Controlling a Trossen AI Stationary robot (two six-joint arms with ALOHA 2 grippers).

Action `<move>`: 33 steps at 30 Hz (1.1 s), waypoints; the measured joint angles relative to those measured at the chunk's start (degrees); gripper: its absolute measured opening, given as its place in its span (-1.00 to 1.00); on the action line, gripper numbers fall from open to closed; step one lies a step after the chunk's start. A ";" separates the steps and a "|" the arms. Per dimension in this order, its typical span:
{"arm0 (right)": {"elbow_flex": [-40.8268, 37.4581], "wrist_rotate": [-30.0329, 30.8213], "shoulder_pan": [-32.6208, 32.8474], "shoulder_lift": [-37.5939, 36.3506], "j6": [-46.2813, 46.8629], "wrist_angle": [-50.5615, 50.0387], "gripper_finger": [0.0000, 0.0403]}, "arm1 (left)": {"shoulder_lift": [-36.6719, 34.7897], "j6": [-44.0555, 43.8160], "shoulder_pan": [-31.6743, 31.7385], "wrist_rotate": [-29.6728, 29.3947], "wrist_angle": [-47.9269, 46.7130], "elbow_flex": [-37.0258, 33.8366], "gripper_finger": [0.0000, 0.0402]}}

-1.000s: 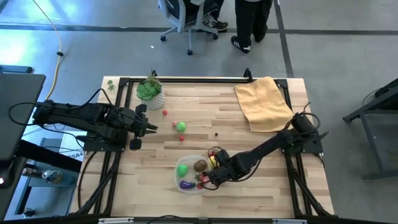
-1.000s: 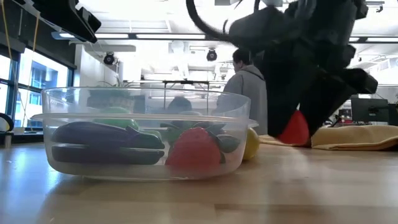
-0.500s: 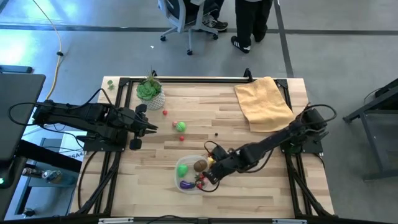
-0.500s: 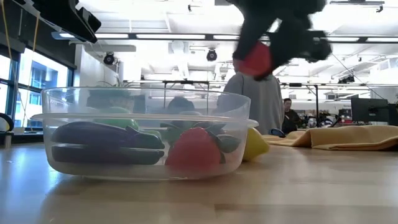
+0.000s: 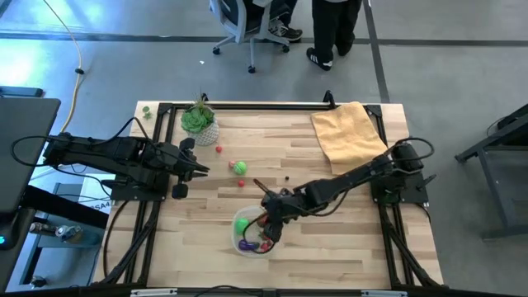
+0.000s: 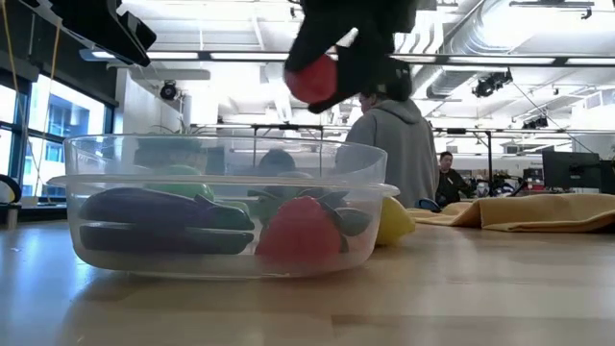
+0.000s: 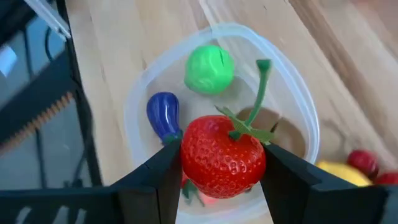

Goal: Pick and placing Produce into tupperware
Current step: Put the red strawberry into the transparent bin

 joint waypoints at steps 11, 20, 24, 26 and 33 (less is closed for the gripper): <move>17.95 -1.04 -0.59 12.95 -20.38 -11.66 -0.18 | 0.00 0.00 0.00 0.02 0.00 0.00 -0.80; 26.54 -6.09 -0.26 23.13 -26.48 -15.54 -0.18 | 0.00 0.00 0.00 0.02 0.02 0.00 -0.80; 27.99 -6.15 -0.08 25.22 -27.82 -15.84 -0.18 | 0.00 -0.02 0.00 0.01 0.03 -0.01 -0.80; 28.05 -6.15 0.00 25.73 -27.99 -15.92 -0.18 | 0.00 -0.02 0.00 0.02 0.00 -0.02 -0.80; 27.67 -6.16 0.00 25.63 -27.98 -15.49 -0.06 | 0.00 -0.01 0.00 0.01 0.01 -0.01 -0.80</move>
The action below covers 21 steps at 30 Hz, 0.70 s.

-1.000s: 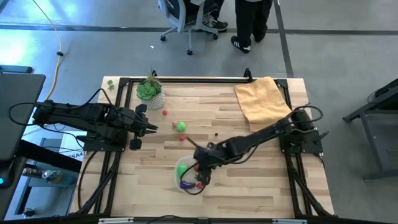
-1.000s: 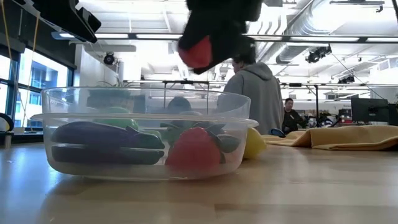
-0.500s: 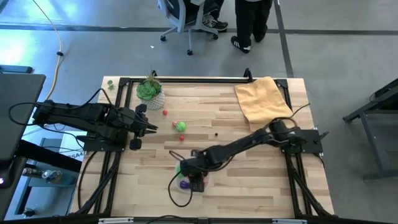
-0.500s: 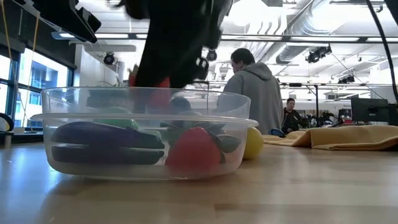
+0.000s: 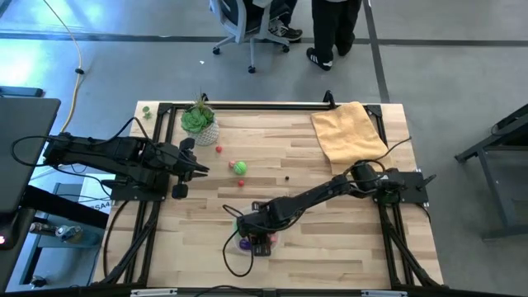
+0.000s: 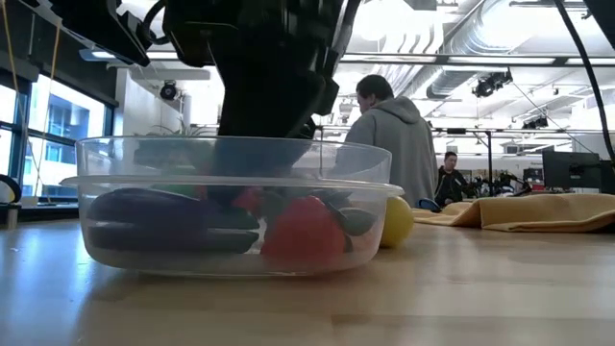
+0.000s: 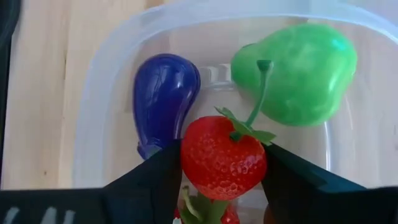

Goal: Pick and placing Produce into tupperware
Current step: Put the red strawberry into the transparent bin

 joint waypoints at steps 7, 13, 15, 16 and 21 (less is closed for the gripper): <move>-0.01 -0.01 0.00 0.00 0.00 0.60 0.10 | 0.00 0.01 0.00 0.00 0.01 0.01 -0.80; 0.69 0.00 -0.02 0.00 0.06 -0.28 0.18 | 0.00 0.01 0.00 0.00 0.00 -0.01 -0.80; 2.28 0.41 -0.01 -0.01 0.00 -1.26 0.18 | 0.00 0.00 0.00 0.00 0.01 0.01 -0.80; 3.05 1.11 0.00 -0.07 -0.06 -1.69 0.18 | 0.00 0.00 0.00 0.00 0.01 0.01 -0.80; 6.75 4.35 0.00 -0.12 -2.35 -5.91 0.18 | 0.00 -0.01 0.00 0.01 0.01 0.01 -0.80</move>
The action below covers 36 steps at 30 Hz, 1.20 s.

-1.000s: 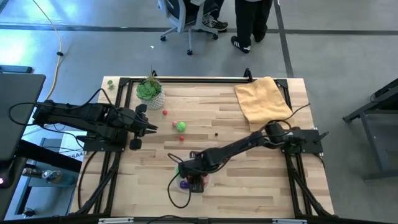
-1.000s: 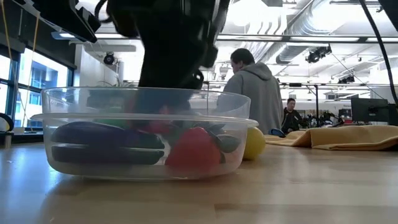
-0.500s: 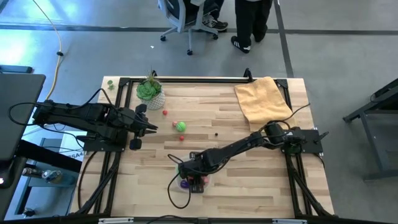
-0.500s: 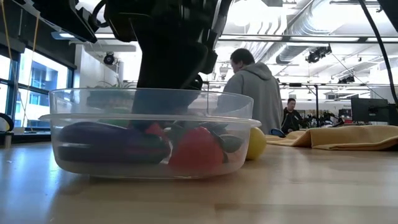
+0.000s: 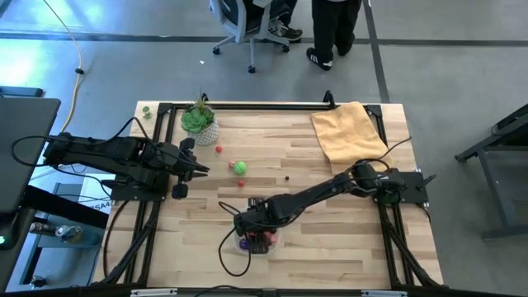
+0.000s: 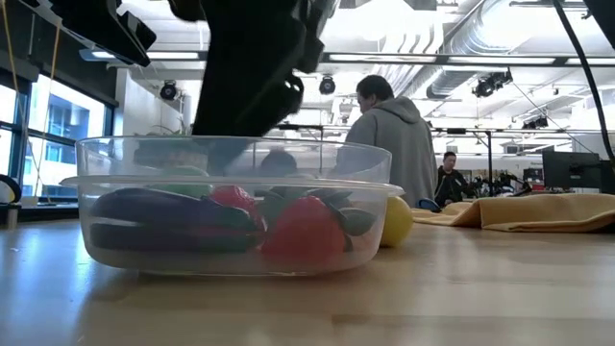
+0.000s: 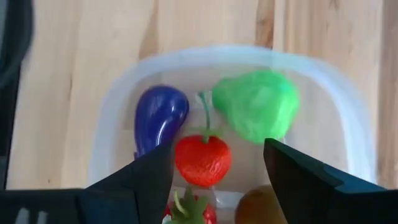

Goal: Pick and placing Produce into tupperware
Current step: Put the red strawberry into the transparent bin

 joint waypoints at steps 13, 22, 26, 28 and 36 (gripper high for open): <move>-0.08 6.99 5.40 0.02 -2.62 -3.90 0.18 | 0.00 0.00 0.00 0.00 0.00 0.00 -0.80; -0.08 7.65 7.56 0.25 -2.62 -4.15 0.18 | 0.00 0.02 0.00 0.00 0.00 0.00 -0.80; -0.08 6.29 8.05 0.25 -3.44 -3.66 0.18 | 0.00 0.00 0.00 0.00 0.00 0.00 -0.80; -0.08 5.70 8.22 0.25 -4.24 -2.92 0.18 | 0.00 0.01 0.00 -0.01 0.00 0.00 -0.80; -0.08 5.38 8.59 0.25 -5.21 -1.04 0.18 | 0.00 0.00 0.00 0.00 0.00 -0.02 -0.80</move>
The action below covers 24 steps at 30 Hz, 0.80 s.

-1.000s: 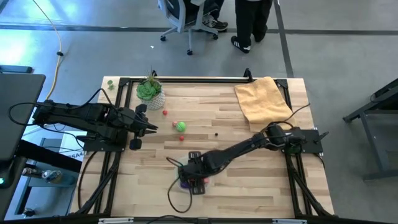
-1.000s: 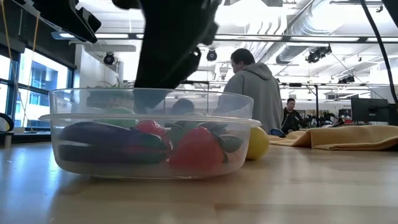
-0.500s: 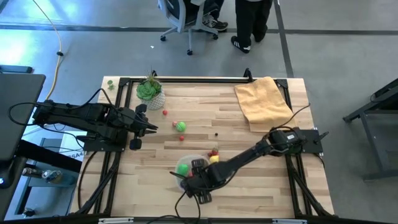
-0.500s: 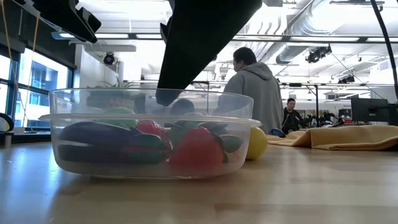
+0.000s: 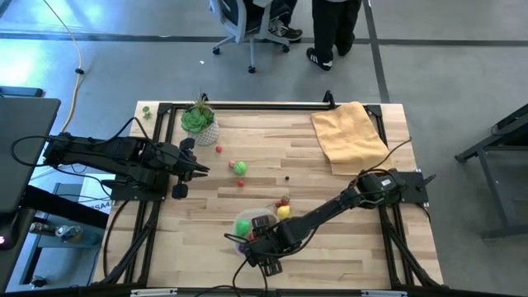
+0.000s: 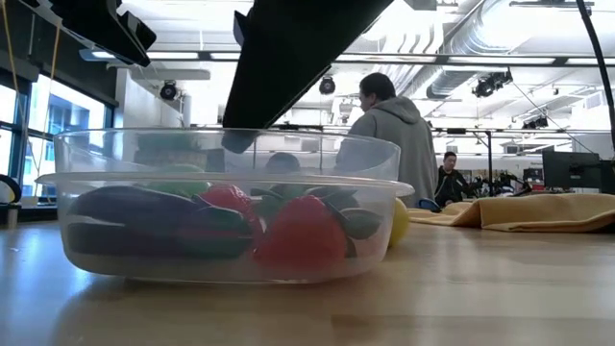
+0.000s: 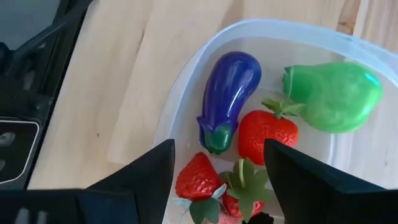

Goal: Pick and placing Produce into tupperware
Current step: Put the red strawberry into the transparent bin, then put the yellow lemon into the transparent bin

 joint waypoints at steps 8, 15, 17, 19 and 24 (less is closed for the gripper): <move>1.14 2.95 -1.01 0.09 3.98 -1.35 0.18 | 0.00 0.00 0.00 0.00 -0.02 0.02 -0.80; 7.98 2.56 -4.90 0.09 7.32 -9.59 0.18 | 0.00 0.02 0.00 -0.01 0.00 0.02 -0.80; 10.19 2.06 -5.96 0.09 7.38 -12.22 0.18 | 0.00 0.02 0.00 0.00 0.00 0.02 -0.80; 12.05 1.97 -6.98 0.09 7.36 -15.11 0.18 | 0.00 0.02 0.00 -0.01 0.00 0.01 -0.80; 13.29 0.89 -9.00 -0.66 5.42 -20.38 0.18 | 0.00 0.01 0.00 0.00 -0.01 0.00 -0.80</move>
